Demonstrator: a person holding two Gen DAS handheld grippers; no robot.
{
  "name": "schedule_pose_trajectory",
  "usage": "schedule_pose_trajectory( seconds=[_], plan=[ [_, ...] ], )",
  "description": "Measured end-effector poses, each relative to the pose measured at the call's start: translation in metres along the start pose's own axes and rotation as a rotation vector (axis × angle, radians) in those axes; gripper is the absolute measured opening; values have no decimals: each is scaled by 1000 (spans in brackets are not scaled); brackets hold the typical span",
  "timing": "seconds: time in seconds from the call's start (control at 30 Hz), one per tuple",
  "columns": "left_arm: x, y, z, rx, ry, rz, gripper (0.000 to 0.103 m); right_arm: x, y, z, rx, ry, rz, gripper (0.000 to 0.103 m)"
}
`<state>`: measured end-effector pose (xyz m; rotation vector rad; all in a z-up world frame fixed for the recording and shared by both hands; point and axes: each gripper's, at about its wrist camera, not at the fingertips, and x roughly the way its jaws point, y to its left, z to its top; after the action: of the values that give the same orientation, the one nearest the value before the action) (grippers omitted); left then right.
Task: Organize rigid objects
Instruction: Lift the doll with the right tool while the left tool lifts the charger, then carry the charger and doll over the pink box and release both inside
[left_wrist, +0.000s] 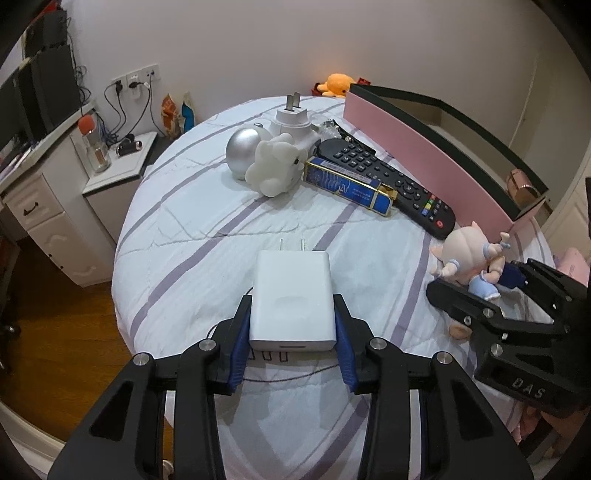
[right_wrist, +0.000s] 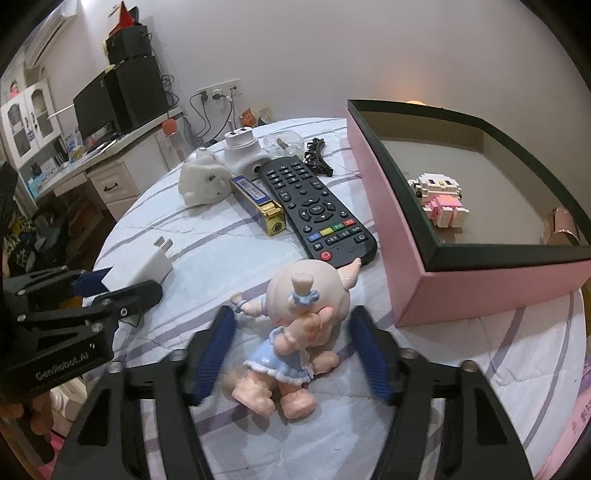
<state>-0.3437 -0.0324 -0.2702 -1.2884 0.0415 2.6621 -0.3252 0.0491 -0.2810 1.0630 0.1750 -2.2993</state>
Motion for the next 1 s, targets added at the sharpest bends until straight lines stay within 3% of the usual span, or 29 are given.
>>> schedule_pose_trajectory(
  seconds=[0.1,0.3,0.4,1.0],
  plan=[
    [2,1,2,-9,-9,-3,41,-2,-3,0,-3,1,13,53],
    [-1,0,2,-15,-15,-5,41,-6,-4,0,4,1,40,52],
    [-5,-1,1,-13,-15,-6,41,-9,-3,1,3,-2,58,37],
    [-28,-13,1,7,-42,-24,41,-28,-1,1,4,-12,85,37]
  ],
)
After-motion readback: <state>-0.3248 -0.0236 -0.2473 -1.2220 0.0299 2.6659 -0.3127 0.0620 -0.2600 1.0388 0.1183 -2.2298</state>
